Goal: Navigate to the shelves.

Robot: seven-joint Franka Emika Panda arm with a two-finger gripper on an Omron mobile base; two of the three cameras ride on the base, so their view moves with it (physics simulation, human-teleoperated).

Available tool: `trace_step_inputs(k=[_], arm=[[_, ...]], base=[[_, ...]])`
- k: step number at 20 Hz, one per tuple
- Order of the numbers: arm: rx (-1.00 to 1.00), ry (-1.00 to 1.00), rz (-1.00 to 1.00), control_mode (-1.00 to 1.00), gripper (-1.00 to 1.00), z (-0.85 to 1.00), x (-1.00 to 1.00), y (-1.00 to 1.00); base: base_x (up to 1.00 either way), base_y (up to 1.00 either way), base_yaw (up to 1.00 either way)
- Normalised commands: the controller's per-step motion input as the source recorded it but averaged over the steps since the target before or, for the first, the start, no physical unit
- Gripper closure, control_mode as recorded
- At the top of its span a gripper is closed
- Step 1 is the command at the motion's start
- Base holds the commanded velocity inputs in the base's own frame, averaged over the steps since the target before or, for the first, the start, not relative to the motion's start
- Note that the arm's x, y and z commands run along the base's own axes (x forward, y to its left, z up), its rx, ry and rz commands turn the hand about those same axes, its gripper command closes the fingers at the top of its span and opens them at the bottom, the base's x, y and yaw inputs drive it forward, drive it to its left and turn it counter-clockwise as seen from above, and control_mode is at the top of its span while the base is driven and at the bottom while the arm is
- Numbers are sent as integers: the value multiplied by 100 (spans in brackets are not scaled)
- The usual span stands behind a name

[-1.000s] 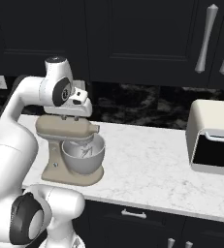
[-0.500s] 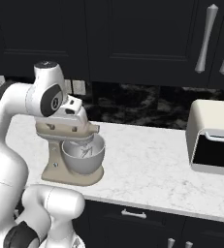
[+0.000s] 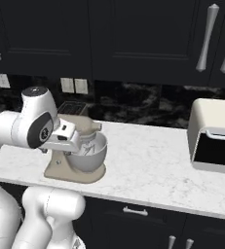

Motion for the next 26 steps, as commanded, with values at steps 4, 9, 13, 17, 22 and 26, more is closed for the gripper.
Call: trace_step_inputs(k=[4,9,13,17,22,26], arm=[[0,0,0,100,-100,0,0,0],[0,0,0,100,-100,0,0,0],[0,0,0,100,-100,0,0,0],[0,0,0,100,-100,0,0,0],[0,0,0,100,-100,0,0,0],[0,0,0,100,-100,0,0,0]], base=[[-78,-24,21],[-71,-26,41],[-22,-2,61],[-1,0,68],[0,0,69],[0,0,68]])
